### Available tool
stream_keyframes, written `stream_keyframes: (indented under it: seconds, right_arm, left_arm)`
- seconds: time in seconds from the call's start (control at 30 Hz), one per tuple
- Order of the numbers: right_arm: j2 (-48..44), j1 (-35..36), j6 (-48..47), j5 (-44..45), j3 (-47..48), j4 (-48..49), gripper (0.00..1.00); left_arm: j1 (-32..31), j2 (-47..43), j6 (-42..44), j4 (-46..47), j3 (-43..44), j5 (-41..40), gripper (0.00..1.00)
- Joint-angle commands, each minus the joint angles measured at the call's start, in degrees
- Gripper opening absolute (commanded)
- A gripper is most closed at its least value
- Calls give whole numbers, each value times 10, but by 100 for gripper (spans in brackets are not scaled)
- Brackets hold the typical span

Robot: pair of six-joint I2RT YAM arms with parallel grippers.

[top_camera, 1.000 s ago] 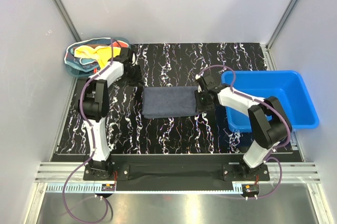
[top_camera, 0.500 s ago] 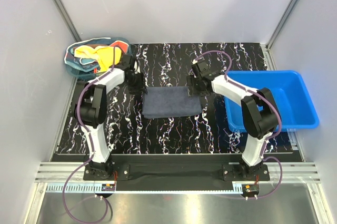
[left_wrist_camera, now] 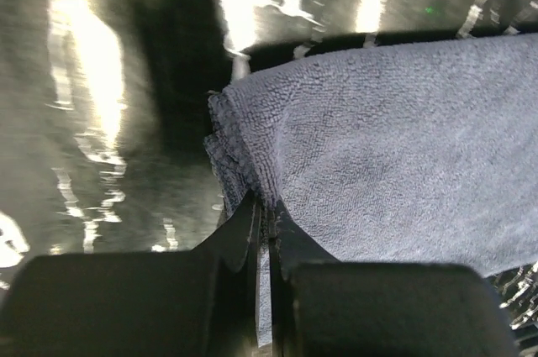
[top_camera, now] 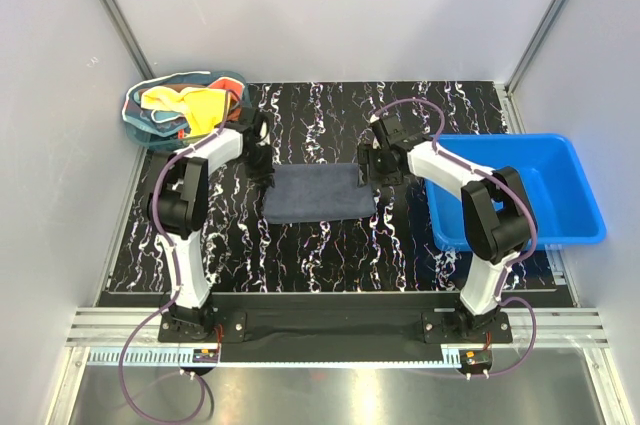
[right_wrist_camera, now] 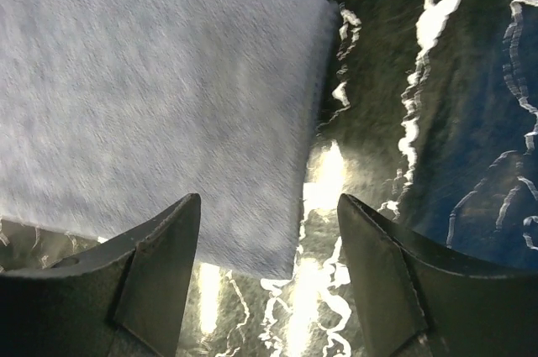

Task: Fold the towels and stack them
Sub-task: Neatly place the folded towel into the bin

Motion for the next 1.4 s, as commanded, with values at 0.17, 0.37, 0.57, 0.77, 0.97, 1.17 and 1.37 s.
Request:
stream_keyframes:
  seconds: [0.17, 0.37, 0.57, 0.77, 0.97, 1.17, 1.37]
  right_arm:
    - [11, 1, 25, -80, -25, 68, 76]
    - [46, 2, 47, -92, -31, 112, 72]
    - [76, 7, 50, -101, -39, 140, 66]
    - [87, 14, 59, -97, -45, 154, 58]
    - [92, 21, 72, -103, -59, 174, 48]
    - [71, 21, 70, -95, -81, 172, 7]
    - [-6, 21, 27, -58, -63, 33, 0]
  left_arm:
    - [35, 15, 45, -41, 29, -61, 1]
    - [37, 21, 47, -42, 27, -67, 1]
    - [39, 24, 48, -44, 28, -73, 2]
    - [39, 28, 42, -44, 25, -67, 2]
    - [38, 28, 37, -49, 21, -76, 2]
    - [38, 9, 15, -76, 8, -94, 2]
    - [39, -59, 3, -117, 18, -128, 37]
